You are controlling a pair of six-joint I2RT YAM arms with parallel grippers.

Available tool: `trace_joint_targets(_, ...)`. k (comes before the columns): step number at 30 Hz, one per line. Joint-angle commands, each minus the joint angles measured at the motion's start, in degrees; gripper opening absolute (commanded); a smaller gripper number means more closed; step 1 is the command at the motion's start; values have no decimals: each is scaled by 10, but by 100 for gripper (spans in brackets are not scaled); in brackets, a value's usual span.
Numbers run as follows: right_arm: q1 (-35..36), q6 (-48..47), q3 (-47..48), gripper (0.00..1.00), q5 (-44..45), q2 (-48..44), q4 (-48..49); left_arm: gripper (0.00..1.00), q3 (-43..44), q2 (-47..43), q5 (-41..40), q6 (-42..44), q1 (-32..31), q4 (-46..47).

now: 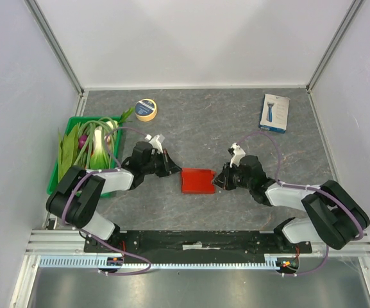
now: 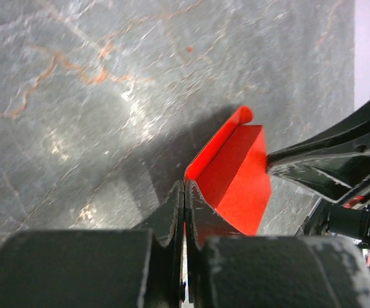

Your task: Fold the paper box

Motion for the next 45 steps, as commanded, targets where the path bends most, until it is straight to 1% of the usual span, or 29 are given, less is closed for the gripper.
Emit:
trace_joint_targets(1,20,-40,-19,15,18,-7,-11,2,0,-38,31,39,-10,84)
trace_joint_targets(6,45,-45,-24,24,27,-26,27,2,-6,-49,45,47,-18,110)
trace_joint_targets(7,48,-48,-26,29,23,-30,35,2,-6,-49,48,49,-20,112)
trace_joint_targets(9,55,-50,-27,34,27,-37,39,2,-7,-47,53,52,-23,121)
trace_joint_targets(10,55,-50,-28,38,28,-38,39,2,-10,-47,58,52,-24,128)
trace_joint_targets(15,60,-56,-18,44,37,-32,27,2,-23,-49,77,51,-28,172)
trace_joint_targets(19,73,-48,-8,52,56,-23,12,2,-26,-49,102,28,-31,197)
trace_joint_targets(22,81,-34,-5,57,63,-26,0,2,-23,-53,102,10,-34,201)
trace_joint_targets(26,88,-28,2,59,66,-32,-12,2,-20,-57,104,-4,-40,203)
trace_joint_targets(31,92,-43,14,66,55,-25,-8,2,-5,-57,110,-17,-57,196)
trace_joint_targets(34,94,-60,13,70,47,-14,20,2,8,-56,109,-14,-70,178)
trace_joint_targets(38,94,-65,22,70,43,1,42,3,19,-47,113,-25,-80,159)
trace_joint_targets(40,95,-61,24,70,45,6,46,7,17,-46,111,-31,-81,159)
trace_joint_targets(41,94,-60,25,70,44,9,51,18,16,-45,111,-33,-82,159)
trace_joint_targets(43,95,-56,24,70,47,12,54,28,14,-46,114,-35,-83,159)
trace_joint_targets(44,95,-55,22,70,47,14,61,38,14,-48,113,-35,-83,158)
trace_joint_targets(45,95,-53,21,70,46,15,61,46,11,-49,111,-33,-84,158)
